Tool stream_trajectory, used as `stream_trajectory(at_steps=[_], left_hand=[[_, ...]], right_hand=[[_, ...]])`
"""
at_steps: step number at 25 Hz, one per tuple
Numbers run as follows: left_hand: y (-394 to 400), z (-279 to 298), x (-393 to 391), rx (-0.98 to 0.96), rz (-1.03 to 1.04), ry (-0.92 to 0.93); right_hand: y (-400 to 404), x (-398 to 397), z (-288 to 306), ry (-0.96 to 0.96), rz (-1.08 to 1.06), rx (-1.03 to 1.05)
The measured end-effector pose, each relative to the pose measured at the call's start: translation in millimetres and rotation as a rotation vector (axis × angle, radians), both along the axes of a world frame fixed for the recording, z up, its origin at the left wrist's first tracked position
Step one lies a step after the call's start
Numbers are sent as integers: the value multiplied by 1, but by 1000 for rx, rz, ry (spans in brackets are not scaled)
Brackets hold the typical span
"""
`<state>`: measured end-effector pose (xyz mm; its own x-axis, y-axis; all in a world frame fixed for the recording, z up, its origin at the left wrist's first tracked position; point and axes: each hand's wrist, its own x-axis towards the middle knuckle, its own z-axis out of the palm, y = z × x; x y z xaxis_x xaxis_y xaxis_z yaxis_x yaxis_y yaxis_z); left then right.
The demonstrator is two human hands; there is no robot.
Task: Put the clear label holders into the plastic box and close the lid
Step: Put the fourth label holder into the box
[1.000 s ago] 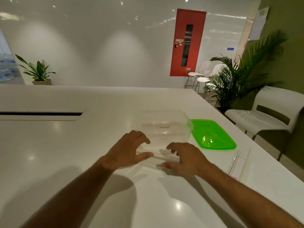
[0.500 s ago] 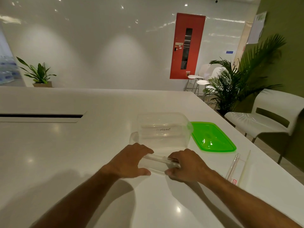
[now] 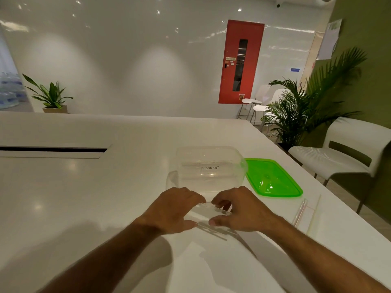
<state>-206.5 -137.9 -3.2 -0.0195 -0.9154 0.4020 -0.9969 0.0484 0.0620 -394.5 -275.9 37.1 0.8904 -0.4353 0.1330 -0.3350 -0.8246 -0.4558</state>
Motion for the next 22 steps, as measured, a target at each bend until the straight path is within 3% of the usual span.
stream_trajectory(at_steps=[5, 9, 13, 16, 22], left_hand=[[10, 22, 3, -74, -155, -37], [7, 37, -1, -95, -273, -46], [7, 46, -8, -15, -300, 95], [5, 52, -10, -46, -330, 261], [6, 55, -15, -118, -288, 634]], right_hand=[[-9, 2, 6, -386, -57, 809], [-13, 15, 0, -391, -165, 1407], [-4, 25, -10, -487, 92, 1864], [1, 31, -16, -614, 175, 1906], [1, 37, -15, -825, 31, 1784]])
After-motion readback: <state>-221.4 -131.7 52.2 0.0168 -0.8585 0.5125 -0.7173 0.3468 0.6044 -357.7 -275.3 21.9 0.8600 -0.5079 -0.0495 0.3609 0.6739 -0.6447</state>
